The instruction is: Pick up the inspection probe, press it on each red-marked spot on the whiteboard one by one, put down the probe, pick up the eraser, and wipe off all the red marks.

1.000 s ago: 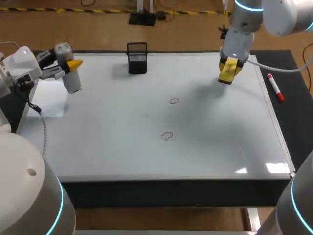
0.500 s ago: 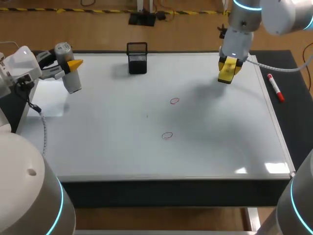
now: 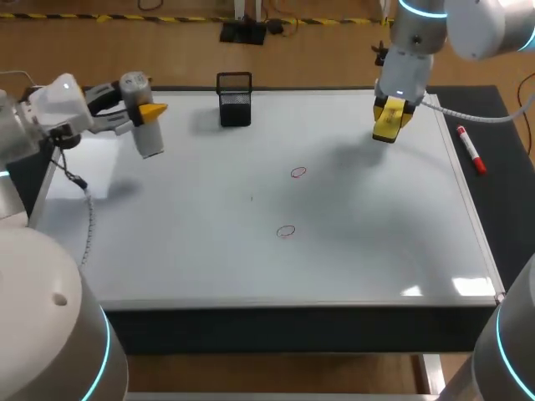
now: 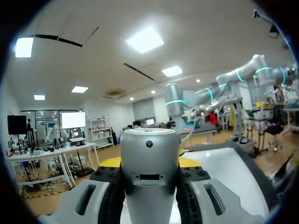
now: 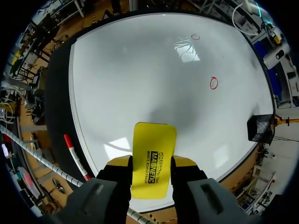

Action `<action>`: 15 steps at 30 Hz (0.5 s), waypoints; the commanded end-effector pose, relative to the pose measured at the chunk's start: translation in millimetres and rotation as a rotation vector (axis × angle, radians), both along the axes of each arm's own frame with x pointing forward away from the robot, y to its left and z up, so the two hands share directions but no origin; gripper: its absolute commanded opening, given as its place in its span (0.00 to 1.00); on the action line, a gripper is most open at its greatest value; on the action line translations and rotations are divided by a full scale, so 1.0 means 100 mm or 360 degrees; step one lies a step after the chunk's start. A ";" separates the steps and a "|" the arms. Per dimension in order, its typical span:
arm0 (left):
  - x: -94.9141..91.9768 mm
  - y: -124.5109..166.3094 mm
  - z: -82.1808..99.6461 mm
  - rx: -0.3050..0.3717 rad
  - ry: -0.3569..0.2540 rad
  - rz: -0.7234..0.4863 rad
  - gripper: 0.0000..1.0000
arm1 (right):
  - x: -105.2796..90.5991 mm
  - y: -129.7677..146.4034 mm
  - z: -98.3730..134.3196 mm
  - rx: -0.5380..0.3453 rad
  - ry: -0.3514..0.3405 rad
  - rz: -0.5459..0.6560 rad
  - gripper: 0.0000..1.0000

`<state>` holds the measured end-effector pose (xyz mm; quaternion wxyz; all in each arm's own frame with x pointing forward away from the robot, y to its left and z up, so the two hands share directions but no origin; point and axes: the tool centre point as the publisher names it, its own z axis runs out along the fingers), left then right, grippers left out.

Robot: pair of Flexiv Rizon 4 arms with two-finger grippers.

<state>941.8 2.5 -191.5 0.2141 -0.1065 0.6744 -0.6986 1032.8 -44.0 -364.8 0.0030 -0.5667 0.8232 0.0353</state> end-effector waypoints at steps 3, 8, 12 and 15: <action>0.14 -0.48 0.02 0.0006 0.0001 -0.0158 0.00 | 0.01 0.00 0.01 -0.0005 0.0002 0.0003 0.00; 0.19 -0.87 0.04 -0.0015 -0.0010 -0.0261 0.00 | 0.01 0.00 0.01 -0.0005 0.0002 0.0003 0.00; 0.24 -1.20 0.04 -0.0025 -0.0006 -0.0347 0.00 | 0.01 0.00 0.01 -0.0005 0.0002 0.0003 0.00; 0.29 -1.46 0.02 -0.0029 0.0008 -0.0428 0.00 | 0.01 0.00 0.01 -0.0005 0.0002 0.0003 0.00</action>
